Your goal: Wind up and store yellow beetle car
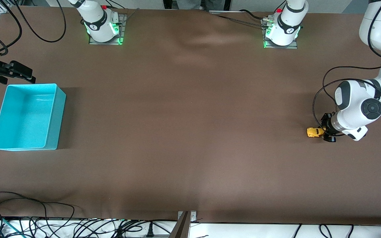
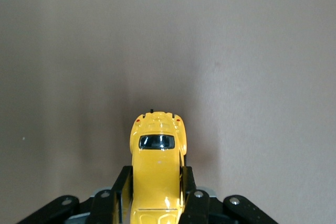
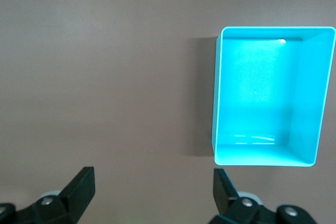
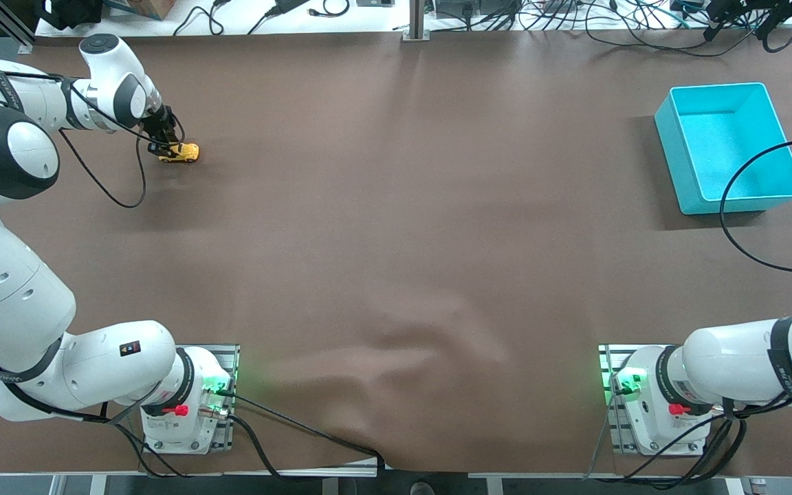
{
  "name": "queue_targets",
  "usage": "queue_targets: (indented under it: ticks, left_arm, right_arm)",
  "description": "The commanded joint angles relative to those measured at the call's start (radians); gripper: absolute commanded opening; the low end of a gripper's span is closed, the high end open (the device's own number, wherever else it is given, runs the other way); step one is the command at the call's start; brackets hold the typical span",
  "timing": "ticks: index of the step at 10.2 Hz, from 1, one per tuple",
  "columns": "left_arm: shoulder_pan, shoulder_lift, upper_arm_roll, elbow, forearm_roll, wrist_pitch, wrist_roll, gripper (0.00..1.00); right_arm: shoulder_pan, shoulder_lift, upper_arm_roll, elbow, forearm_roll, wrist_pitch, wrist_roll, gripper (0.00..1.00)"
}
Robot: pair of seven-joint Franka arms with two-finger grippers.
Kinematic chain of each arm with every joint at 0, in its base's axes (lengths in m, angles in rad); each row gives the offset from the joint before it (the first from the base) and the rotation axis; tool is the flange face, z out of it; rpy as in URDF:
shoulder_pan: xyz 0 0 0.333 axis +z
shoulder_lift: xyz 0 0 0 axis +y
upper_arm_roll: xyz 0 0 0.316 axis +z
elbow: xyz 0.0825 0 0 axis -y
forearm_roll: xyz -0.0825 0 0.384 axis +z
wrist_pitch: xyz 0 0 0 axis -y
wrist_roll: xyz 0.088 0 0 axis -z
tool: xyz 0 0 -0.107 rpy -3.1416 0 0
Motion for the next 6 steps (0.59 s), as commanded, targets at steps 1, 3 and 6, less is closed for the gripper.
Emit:
queue_targets:
  ticks: [1, 3, 6]
  left_arm:
    - [-0.001, 0.057, 0.016, 0.046, 0.002, 0.001, 0.016, 0.00]
    - [-0.001, 0.057, 0.016, 0.046, 0.002, 0.001, 0.016, 0.00]
    - [-0.003, 0.057, 0.016, 0.046, 0.008, 0.001, 0.017, 0.00]
  right_arm:
    - [0.000, -0.001, 0.003, 0.005, -0.013, 0.002, 0.004, 1.00]
    - [-0.001, -0.001, 0.003, 0.005, -0.013, 0.000, 0.004, 1.00]
    - [0.000, -0.001, 0.003, 0.005, -0.013, 0.000, 0.004, 1.00]
